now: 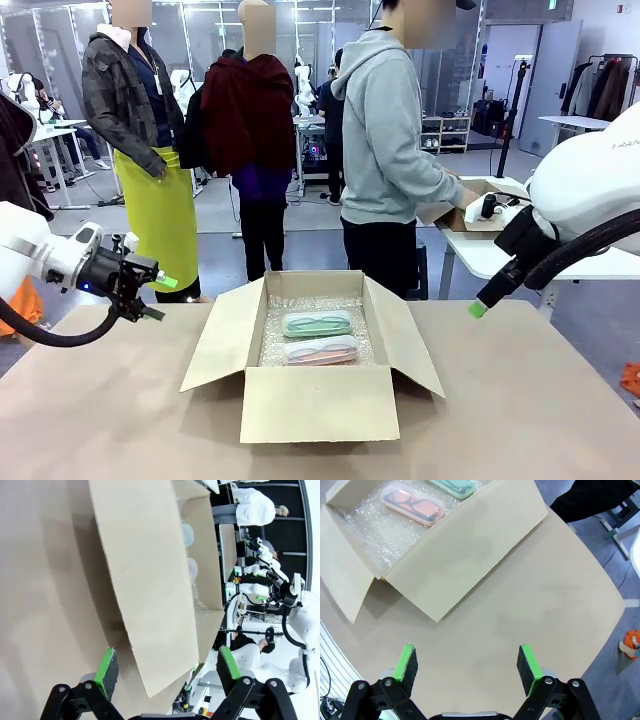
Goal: Pack the glasses set securely to prepare it for shipping.
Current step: Position the Package Box on the left side of the table.
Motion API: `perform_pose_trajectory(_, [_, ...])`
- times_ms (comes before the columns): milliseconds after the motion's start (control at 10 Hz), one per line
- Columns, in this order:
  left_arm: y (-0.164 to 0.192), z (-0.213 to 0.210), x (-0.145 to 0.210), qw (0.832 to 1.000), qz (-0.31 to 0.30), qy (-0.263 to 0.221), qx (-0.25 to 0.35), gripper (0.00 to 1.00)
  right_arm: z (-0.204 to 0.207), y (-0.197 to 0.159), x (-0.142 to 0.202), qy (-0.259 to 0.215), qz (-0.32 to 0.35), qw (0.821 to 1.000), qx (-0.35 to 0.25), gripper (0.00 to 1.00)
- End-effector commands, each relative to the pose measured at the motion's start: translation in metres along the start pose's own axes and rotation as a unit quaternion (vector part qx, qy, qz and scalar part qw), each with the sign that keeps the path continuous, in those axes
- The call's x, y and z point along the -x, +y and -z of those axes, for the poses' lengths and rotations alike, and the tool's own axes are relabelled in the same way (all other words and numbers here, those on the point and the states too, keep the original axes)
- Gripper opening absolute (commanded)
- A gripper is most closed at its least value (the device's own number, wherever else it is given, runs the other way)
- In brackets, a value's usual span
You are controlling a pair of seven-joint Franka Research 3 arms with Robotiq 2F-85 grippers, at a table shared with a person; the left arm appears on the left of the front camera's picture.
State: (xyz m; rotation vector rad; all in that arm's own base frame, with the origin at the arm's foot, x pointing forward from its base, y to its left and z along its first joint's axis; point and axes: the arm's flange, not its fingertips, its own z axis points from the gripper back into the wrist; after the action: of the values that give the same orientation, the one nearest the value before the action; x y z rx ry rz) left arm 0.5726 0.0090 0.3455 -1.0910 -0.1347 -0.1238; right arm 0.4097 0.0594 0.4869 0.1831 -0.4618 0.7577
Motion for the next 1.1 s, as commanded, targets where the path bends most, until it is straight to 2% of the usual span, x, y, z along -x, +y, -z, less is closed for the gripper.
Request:
perform_pose_trajectory(0, [0.006,0.013,-0.009,0.999,-0.023,-0.018,0.014,1.0,0.0,0.002,-0.003,0.004,0.01,1.0,0.004,1.0])
perform_pose_trajectory(200, [0.02,0.035,-0.013,0.998,-0.043,-0.028,0.026,1.0,0.0,0.002,-0.003,0.004,0.01,1.0,0.004,1.0])
perform_pose_trajectory(400, [0.03,0.058,-0.015,0.998,-0.054,-0.014,0.018,1.0,0.0,0.002,-0.003,0.004,0.01,1.0,0.004,1.0])
perform_pose_trajectory(700, [0.036,0.075,-0.012,0.994,-0.079,-0.003,0.073,1.0,0.0,0.002,-0.003,0.004,0.01,1.0,0.004,1.0])
perform_pose_trajectory(1000, [0.044,0.088,-0.007,0.995,-0.066,-0.002,0.08,1.0,0.0,0.002,-0.003,0.004,0.01,1.0,0.004,1.0])
